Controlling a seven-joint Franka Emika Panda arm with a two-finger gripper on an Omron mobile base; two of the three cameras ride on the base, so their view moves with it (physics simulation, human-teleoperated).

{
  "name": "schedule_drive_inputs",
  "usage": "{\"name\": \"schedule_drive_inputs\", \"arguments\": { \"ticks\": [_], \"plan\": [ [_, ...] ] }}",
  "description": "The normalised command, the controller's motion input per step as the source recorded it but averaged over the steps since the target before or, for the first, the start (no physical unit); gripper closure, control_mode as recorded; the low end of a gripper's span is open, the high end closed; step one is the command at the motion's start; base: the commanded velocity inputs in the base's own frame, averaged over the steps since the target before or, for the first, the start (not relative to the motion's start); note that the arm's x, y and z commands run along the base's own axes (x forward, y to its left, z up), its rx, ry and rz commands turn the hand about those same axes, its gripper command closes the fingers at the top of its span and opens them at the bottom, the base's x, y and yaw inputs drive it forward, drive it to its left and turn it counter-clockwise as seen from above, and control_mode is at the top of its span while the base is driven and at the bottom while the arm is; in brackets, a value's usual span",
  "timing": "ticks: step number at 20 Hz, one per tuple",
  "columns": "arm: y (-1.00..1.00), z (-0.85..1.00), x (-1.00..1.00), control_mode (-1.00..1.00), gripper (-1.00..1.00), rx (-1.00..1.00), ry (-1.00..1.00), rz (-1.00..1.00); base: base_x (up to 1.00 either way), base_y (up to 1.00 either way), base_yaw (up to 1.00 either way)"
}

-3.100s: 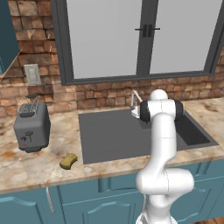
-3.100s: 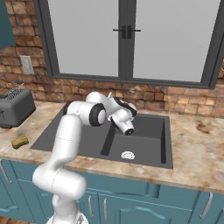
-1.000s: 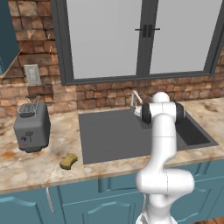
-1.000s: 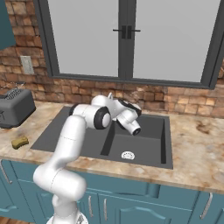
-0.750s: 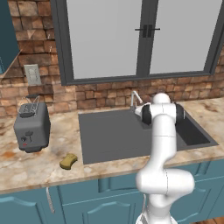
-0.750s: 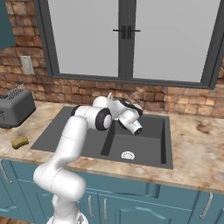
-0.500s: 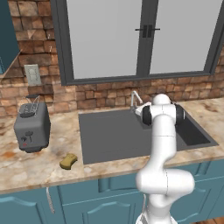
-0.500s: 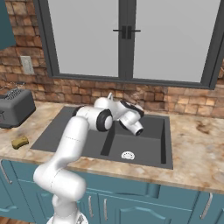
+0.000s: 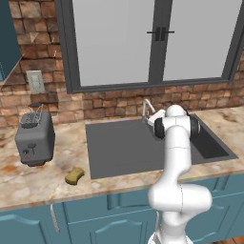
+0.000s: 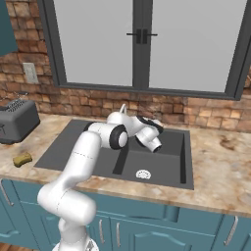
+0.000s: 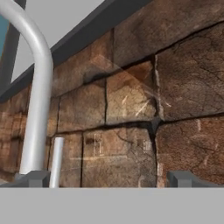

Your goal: Soak the sponge with water for a few seconds and then drop it inside the sink.

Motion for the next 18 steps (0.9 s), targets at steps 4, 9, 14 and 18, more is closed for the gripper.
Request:
{"name": "schedule_drive_inputs", "arguments": {
  "ticks": [4, 9, 14, 18],
  "plan": [
    [-0.02, 0.0, 0.56, -1.0, -1.0, -0.14, 0.19, -0.18, 0.0, 0.0, 0.0],
    [-0.12, 0.0, 0.43, -1.0, -1.0, -0.17, 0.36, -0.23, 0.0, 0.0, 0.0],
    [-0.24, -0.02, 0.41, -1.0, -1.0, -0.2, 0.42, -0.27, 0.0, 0.0, 0.0],
    [-0.25, -0.02, 0.4, -1.0, -1.0, -0.2, 0.37, -0.25, 0.0, 0.0, 0.0]
  ]
}}
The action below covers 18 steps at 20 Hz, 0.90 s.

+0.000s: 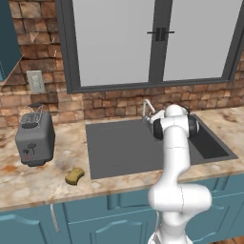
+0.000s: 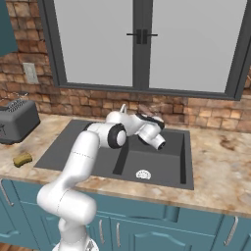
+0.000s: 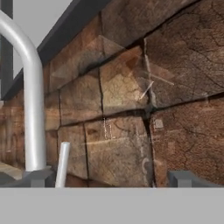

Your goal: Soak the sponge with water for a few seconds and then drop it inside the sink.

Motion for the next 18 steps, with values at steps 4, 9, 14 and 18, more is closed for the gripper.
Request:
{"name": "schedule_drive_inputs", "arguments": {
  "ticks": [4, 9, 14, 18],
  "plan": [
    [-0.16, 0.0, 0.38, -1.0, -1.0, -0.18, 0.29, -0.21, 0.0, 0.0, 0.0],
    [-0.14, 0.0, 0.39, -1.0, -1.0, -0.17, 0.29, -0.19, 0.0, 0.0, 0.0],
    [-0.1, 0.09, 0.31, -1.0, -1.0, -0.16, 0.26, -0.16, 0.0, 0.0, 0.0],
    [-0.01, 0.57, 0.02, -1.0, -1.0, -0.03, 0.11, -0.06, 0.0, 0.0, 0.0]
  ]
}}
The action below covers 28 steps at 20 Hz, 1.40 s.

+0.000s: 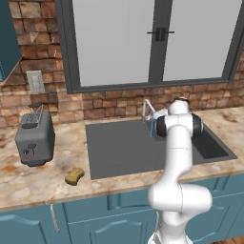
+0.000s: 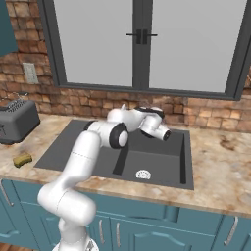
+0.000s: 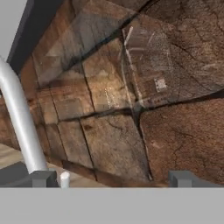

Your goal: Soak the sponge with water for a few seconds and then drop it inside the sink.

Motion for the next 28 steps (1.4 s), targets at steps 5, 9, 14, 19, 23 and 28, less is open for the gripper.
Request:
{"name": "schedule_drive_inputs", "arguments": {
  "ticks": [5, 9, 14, 19, 23, 28],
  "plan": [
    [-0.09, 0.73, -0.01, -1.0, -1.0, 0.0, 0.04, -0.05, 0.0, 0.0, 0.0],
    [-0.22, 0.69, -0.14, -1.0, -1.0, 0.0, 0.01, -0.04, 0.0, 0.0, 0.0],
    [-0.34, 0.34, -0.54, -1.0, -1.0, 0.0, 0.01, -0.06, 0.0, 0.0, 0.0],
    [-0.23, 0.27, -0.8, -1.0, -1.0, 0.0, 0.0, -0.01, 0.0, 0.0, 0.0],
    [-0.08, 0.22, -0.97, -1.0, -1.0, 0.0, 0.0, 0.0, 0.0, 0.0, 0.0],
    [-0.01, 0.25, -0.92, -1.0, -1.0, -0.01, 0.0, 0.0, 0.0, 0.0, 0.0]
  ]
}}
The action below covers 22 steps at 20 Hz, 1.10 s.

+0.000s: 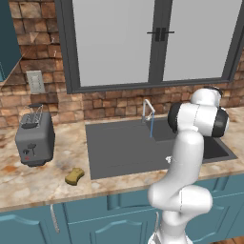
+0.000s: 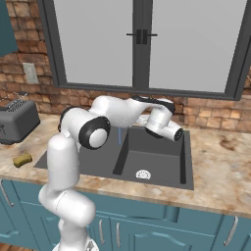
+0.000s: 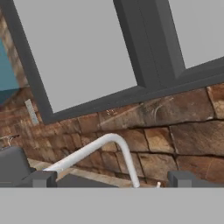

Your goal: Soak the sponge with water for a few seconds and then drop it inside the sink.

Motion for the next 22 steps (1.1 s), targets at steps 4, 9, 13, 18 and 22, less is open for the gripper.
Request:
{"name": "schedule_drive_inputs", "arguments": {
  "ticks": [4, 9, 13, 18, 22],
  "plan": [
    [0.0, 0.5, -0.48, -1.0, -1.0, -0.05, 0.07, 0.0, 0.0, 0.0, 0.0],
    [0.0, 0.45, -0.34, -1.0, -1.0, -0.07, 0.09, 0.0, 0.0, 0.0, 0.0],
    [0.0, 0.3, -0.17, -1.0, -1.0, -0.05, 0.15, 0.0, 0.0, 0.0, 0.0],
    [0.0, 0.05, -0.66, -1.0, -1.0, -0.05, 0.07, -0.01, 0.0, 0.0, 0.0],
    [0.0, 0.03, -0.78, -1.0, -1.0, -0.03, 0.12, -0.06, 0.0, 0.0, 0.0]
  ]
}}
